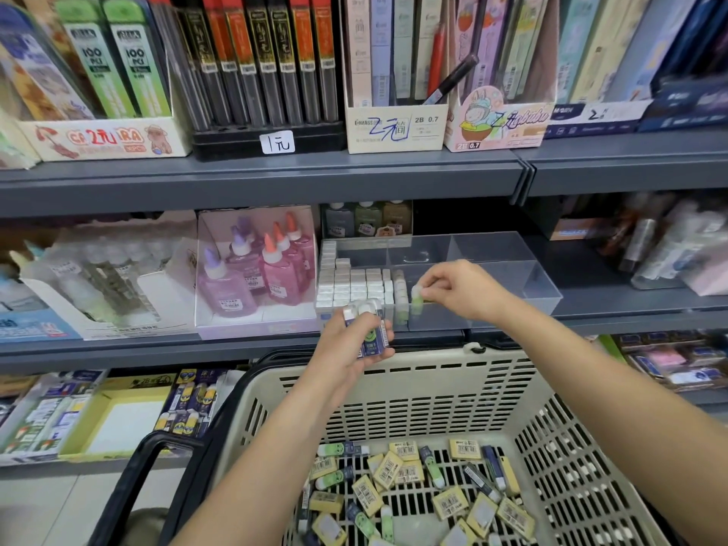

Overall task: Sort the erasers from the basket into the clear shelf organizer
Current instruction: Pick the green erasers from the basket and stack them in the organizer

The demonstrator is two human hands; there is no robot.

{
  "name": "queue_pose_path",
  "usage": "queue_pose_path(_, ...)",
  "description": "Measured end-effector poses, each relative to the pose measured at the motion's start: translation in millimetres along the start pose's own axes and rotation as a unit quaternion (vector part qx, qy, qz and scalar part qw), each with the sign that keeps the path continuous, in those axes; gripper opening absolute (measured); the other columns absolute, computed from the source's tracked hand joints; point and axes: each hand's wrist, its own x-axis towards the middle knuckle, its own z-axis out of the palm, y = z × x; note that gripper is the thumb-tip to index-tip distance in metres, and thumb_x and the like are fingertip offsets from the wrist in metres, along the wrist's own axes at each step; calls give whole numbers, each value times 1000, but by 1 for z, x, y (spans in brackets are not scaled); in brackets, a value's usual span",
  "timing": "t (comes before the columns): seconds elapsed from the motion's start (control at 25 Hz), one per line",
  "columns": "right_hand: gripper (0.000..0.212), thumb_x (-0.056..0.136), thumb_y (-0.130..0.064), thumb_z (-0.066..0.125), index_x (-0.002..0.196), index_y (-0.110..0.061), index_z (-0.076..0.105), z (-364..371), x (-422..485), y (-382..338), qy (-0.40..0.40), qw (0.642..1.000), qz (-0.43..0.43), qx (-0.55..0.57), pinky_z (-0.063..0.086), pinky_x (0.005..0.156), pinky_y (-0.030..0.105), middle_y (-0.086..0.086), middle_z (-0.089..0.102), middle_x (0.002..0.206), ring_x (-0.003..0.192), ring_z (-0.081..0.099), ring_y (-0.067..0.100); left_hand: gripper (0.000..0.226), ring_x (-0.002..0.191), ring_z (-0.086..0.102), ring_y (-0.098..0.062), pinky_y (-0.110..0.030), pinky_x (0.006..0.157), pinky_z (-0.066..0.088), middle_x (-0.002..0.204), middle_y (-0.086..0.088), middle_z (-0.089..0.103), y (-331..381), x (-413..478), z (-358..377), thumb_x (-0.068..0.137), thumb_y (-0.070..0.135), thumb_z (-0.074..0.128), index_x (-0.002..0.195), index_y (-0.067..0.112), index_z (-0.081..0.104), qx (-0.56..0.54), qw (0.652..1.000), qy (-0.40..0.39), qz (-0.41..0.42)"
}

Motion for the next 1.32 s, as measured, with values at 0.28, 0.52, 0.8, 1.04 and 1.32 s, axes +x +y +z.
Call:
queue_pose_path(0.28, 26, 97, -20, 44, 110, -14, 66, 3, 8, 2, -75, 993, -14, -90, 42, 87, 27, -1, 64, 116, 101, 55, 15, 16, 72, 64, -17, -26, 57, 55, 86, -12, 65, 0, 2, 1, 87, 4, 54, 103, 2, 54, 7, 1000, -5, -1)
queue_pose_path(0.52, 27, 98, -19, 42, 112, -13, 65, 1, 5, 2, -61, 995, -17, -81, 43, 91, 28, 1, 67, 113, 106, 58, 17, 9, 74, 63, -17, -25, 59, 56, 86, -10, 65, 0, 0, 4, 87, 1, 57, 92, 8, 56, 25, 999, -27, 2)
queue_pose_path(0.8, 14, 88, -22, 61, 99, -16, 69, -4, -22, -18, -11, 994, -56, 94, 51, 76, 20, 1, 71, 80, 66, 63, 0, 16, 72, 65, -12, -23, 55, 53, 81, -3, 69, -1, -3, 11, 86, -1, 57, 96, 12, 58, 55, 996, -67, 13)
queue_pose_path(1.04, 9, 87, -12, 63, 91, -10, 70, -8, -27, -21, -49, 984, -6, 171, 50, 54, 12, 0, 70, 70, 58, 64, 1, 13, 72, 61, -12, -21, 56, 52, 79, -4, 64, -4, -6, 18, 88, 3, 58, 97, 11, 58, 81, 991, -99, 28)
queue_pose_path(1.32, 3, 83, -18, 68, 84, -20, 70, -29, 9, -9, 82, 985, 32, 146, 52, 67, 16, 1, 71, 77, 70, 68, 7, 8, 77, 64, -13, -19, 57, 54, 86, -6, 66, 2, -1, -5, 88, 5, 59, 93, 10, 58, 22, 999, -11, 41)
